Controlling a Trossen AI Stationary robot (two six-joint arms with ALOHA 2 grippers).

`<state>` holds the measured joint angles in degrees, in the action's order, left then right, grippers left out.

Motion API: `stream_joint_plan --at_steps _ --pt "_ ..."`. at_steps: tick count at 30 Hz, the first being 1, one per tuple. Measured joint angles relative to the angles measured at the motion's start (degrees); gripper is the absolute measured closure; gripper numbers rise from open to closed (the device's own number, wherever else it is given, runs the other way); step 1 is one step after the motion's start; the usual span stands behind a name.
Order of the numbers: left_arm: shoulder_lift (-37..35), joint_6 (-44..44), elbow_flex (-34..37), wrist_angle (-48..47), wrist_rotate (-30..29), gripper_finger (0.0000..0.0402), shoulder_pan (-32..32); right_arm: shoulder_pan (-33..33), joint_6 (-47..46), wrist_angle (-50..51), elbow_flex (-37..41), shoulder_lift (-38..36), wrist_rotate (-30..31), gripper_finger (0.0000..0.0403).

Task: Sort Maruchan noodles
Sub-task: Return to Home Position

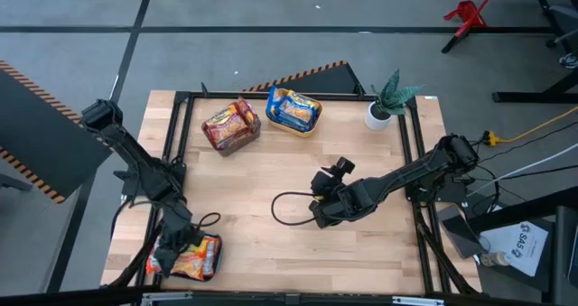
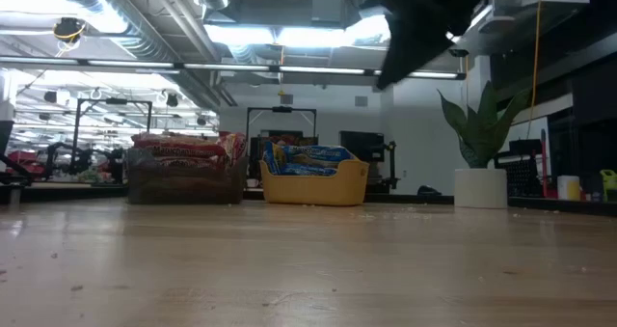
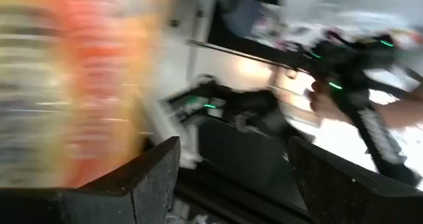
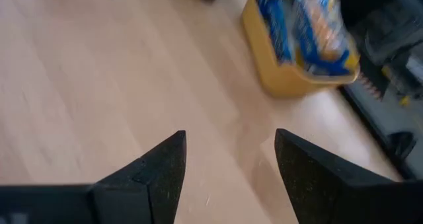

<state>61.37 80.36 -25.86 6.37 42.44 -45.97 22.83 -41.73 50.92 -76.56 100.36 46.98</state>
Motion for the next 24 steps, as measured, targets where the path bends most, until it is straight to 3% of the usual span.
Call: stream_joint_plan --at_steps 7,10,13,17,19,24 --pt "-4.73 5.03 -4.66 1.28 0.59 0.0127 2.61 0.0 8.49 -0.58 -4.99 0.0 8.19 0.0183" --pt "-6.61 9.11 -5.36 1.58 7.34 0.0127 4.51 -0.59 12.15 0.27 -7.46 -0.81 9.67 0.0183" --pt "-8.57 15.65 -5.5 1.62 13.39 0.0127 6.81 -2.56 17.99 0.0 -9.25 -4.02 6.4 0.0183" --pt "-11.16 16.37 -5.5 2.12 22.34 0.0127 10.3 -6.51 24.77 -2.38 -10.11 -10.28 0.83 0.0183" --pt "-12.68 11.91 -5.5 2.06 24.44 0.0127 12.43 -8.58 26.66 -4.18 -10.17 -14.23 1.51 0.0183" --pt "-18.69 -10.77 -5.5 2.4 18.81 0.0127 20.03 -12.81 28.49 -4.76 -9.77 -24.26 8.37 0.0183"
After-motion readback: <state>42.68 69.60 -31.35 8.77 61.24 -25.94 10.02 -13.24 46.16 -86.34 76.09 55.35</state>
